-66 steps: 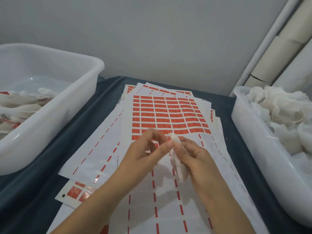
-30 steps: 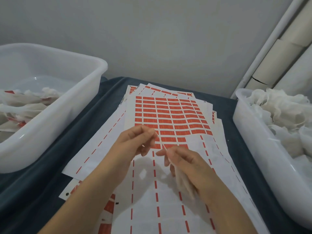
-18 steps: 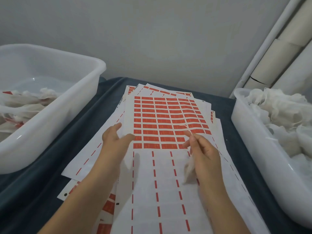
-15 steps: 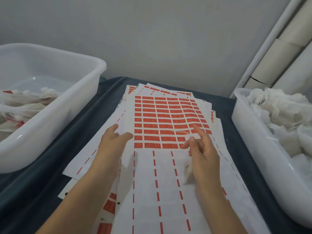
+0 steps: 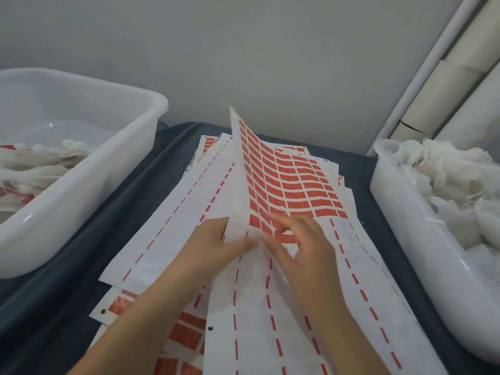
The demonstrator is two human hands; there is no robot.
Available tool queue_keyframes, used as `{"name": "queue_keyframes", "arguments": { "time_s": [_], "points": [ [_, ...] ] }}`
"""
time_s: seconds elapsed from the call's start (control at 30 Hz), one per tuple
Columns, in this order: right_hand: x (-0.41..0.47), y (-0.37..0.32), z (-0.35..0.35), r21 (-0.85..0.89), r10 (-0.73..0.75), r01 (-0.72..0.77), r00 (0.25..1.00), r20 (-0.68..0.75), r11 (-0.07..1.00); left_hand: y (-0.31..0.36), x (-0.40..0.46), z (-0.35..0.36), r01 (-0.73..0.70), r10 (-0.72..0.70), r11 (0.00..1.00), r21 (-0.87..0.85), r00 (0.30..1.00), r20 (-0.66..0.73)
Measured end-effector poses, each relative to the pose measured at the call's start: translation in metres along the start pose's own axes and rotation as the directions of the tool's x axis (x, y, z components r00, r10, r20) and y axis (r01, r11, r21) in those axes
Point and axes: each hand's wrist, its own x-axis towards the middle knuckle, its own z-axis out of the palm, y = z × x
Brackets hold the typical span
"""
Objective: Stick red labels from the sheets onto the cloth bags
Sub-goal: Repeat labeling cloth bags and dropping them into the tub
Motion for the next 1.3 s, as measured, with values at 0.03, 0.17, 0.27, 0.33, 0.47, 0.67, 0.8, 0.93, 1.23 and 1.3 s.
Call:
{"name": "queue_keyframes", "arguments": {
  "time_s": [0.03,0.17,0.27,0.33,0.47,0.67,0.8,0.93,1.23,1.3],
  "points": [
    [-0.001,-0.001,0.0,-0.007,-0.031,0.031,0.999,0.008,0.999,0.002,-0.001,0.0,-0.051,0.051,0.999,0.009,0.998,0.026],
    [-0.002,-0.002,-0.004,-0.036,-0.137,0.135,0.988,-0.077,0.99,0.001,-0.005,0.001,-0.196,0.19,0.978,0.068,0.977,0.093],
    [-0.002,-0.002,-0.006,-0.075,-0.206,0.197,0.969,-0.137,0.977,-0.006,-0.007,0.005,-0.305,0.297,0.931,0.201,0.952,0.069],
    [-0.002,-0.003,-0.006,-0.087,-0.222,0.211,0.964,-0.148,0.974,-0.008,-0.008,0.006,-0.337,0.33,0.91,0.242,0.941,0.072],
    [-0.002,-0.001,-0.008,-0.144,-0.303,0.282,0.942,-0.146,0.948,-0.008,-0.011,0.004,-0.395,0.374,0.889,0.231,0.918,0.128],
    [0.0,0.001,-0.014,-0.152,-0.335,0.321,0.939,-0.078,0.935,-0.011,-0.009,0.002,-0.441,0.419,0.846,0.298,0.897,0.138],
    [0.001,0.001,-0.016,-0.113,-0.332,0.327,0.943,-0.031,0.938,-0.012,-0.008,0.003,-0.44,0.414,0.842,0.312,0.898,0.149],
    [0.001,0.004,-0.015,-0.049,-0.302,0.301,0.953,-0.017,0.952,-0.008,-0.01,0.002,-0.425,0.403,0.865,0.267,0.905,0.135],
    [0.002,-0.006,-0.009,0.219,0.094,-0.065,0.988,-0.125,0.974,-0.008,-0.002,-0.002,-0.258,0.249,0.941,0.22,0.966,0.068],
    [0.005,-0.006,-0.012,0.388,0.34,-0.274,0.934,-0.111,0.88,-0.01,0.004,-0.006,-0.103,0.101,0.99,0.094,0.995,0.028]
  ]
}}
